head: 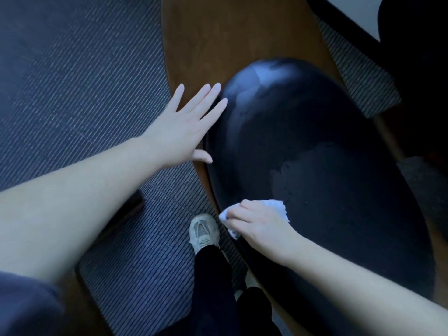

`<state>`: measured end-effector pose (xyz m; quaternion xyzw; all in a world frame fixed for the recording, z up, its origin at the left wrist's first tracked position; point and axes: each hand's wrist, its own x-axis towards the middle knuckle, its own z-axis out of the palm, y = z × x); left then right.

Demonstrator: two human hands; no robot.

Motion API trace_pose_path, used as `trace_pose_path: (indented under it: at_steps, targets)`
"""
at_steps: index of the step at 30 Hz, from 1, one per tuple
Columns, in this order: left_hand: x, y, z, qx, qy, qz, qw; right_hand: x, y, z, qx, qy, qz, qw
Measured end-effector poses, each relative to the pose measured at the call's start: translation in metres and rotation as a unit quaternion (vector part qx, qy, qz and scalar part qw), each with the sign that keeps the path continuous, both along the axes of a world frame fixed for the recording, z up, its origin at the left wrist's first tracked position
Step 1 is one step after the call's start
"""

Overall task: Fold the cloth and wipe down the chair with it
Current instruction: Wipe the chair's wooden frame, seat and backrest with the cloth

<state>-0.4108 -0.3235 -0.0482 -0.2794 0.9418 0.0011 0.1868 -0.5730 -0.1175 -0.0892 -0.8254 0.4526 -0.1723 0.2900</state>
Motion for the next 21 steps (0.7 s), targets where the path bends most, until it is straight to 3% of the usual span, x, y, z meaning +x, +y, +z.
trace_pose_path:
  at_steps: [2,6,11,13,17,21]
  targets:
    - [0.005,0.015,-0.002,0.011,-0.007,0.006,1.000,-0.003,-0.018,0.000,0.012,-0.001,-0.011,1.000]
    - [0.002,0.031,-0.007,0.013,-0.011,0.039,0.999,0.007,-0.052,0.001,-0.022,-0.011,-0.149,0.989]
    - [-0.003,0.033,-0.008,0.017,-0.026,0.064,0.997,-0.009,-0.004,0.008,0.034,0.014,-0.040,0.999]
    - [-0.004,0.034,-0.008,0.012,-0.035,0.067,0.997,-0.014,-0.030,0.005,0.041,0.049,-0.063,0.996]
    - [-0.005,0.035,-0.005,0.018,-0.038,0.074,0.996,-0.009,-0.066,0.004,-0.014,-0.049,-0.238,0.970]
    - [-0.011,0.037,0.001,0.021,-0.060,0.079,0.995,-0.010,-0.018,0.011,0.007,-0.072,-0.180,0.981]
